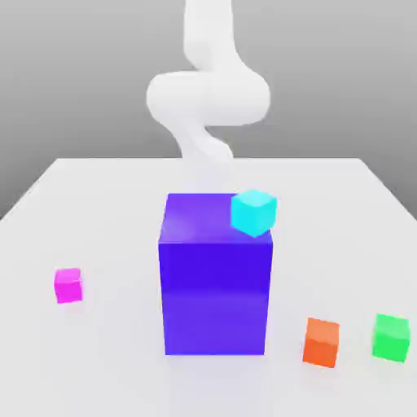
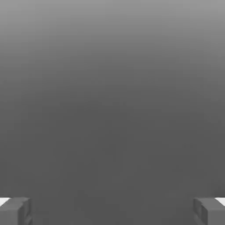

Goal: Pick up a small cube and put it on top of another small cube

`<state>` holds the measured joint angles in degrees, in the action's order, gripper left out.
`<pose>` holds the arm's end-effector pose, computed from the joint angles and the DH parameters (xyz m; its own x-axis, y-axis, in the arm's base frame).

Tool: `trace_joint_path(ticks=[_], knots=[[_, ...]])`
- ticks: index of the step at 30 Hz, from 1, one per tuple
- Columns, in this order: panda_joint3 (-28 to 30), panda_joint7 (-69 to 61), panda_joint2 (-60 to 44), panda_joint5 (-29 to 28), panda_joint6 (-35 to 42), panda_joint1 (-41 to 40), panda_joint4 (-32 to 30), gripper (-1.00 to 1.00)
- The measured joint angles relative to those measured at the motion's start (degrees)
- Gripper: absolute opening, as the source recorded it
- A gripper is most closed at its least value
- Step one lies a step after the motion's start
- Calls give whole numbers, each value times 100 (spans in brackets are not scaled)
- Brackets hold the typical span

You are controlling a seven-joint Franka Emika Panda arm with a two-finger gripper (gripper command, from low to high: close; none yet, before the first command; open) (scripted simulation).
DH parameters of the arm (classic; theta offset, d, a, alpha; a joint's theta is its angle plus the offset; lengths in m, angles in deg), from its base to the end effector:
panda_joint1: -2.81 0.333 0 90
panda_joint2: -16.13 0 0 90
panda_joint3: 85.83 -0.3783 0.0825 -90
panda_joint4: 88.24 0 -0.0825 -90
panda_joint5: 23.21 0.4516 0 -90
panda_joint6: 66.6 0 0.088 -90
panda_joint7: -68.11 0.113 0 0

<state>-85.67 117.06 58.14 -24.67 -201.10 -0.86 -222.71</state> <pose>0.4029 -0.0279 0.7074 0.4384 -0.7737 0.4574 -0.6023 -0.6306 -0.4894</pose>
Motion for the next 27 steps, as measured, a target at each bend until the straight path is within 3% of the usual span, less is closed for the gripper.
trace_joint_path(ticks=[18,23,27], knots=[[771,1991,-2758,-720,-1939,-2423,-1930,0],[1193,2290,-3509,-573,-2491,-2869,-2467,0],[1409,2204,-4120,3,-2945,-3305,-2892,0]])
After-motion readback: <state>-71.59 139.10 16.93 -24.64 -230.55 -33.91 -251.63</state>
